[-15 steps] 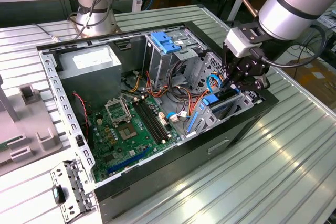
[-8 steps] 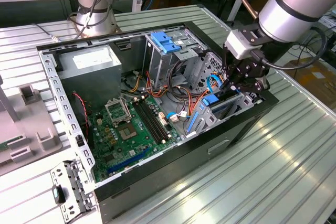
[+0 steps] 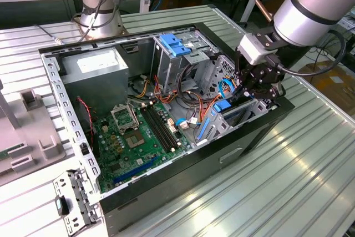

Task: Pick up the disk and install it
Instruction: 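Insert the second disk wire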

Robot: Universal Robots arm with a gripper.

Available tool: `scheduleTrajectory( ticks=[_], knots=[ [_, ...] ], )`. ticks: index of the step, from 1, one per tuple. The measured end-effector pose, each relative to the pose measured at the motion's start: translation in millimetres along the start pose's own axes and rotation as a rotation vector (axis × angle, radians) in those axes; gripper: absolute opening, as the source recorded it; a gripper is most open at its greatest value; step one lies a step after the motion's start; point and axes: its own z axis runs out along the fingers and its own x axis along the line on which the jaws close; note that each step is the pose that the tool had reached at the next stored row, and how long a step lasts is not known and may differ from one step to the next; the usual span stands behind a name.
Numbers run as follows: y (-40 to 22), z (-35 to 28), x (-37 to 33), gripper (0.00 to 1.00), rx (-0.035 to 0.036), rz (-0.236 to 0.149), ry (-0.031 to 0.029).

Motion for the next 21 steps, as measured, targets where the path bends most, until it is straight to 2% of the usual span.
scheduleTrajectory(
  ticks=[4, 5, 6, 7, 8, 12, 18, 21],
  knots=[
    [0.0, 0.0, 0.0, 0.16, -0.0001, 0.000, -0.0001],
    [0.0, 0.1, 0.0, 0.18, -0.0001, -0.001, -0.0002],
    [0.0, 0.1, 0.0, 0.24, -0.0001, -0.001, -0.0002],
    [0.0, 0.1, 0.0, 0.24, -0.0001, -0.001, -0.0002],
    [0.0, 0.1, 0.0, 0.30, -0.0002, -0.001, -0.0002],
    [0.0, -0.3, -0.1, 0.30, -0.0002, -0.001, -0.0001],
    [-0.5, -12.1, -1.7, 0.30, -0.0002, -0.001, -0.0017],
    [-0.4, -11.7, -3.2, 0.29, -0.0007, -0.001, -0.0032]
  ],
)
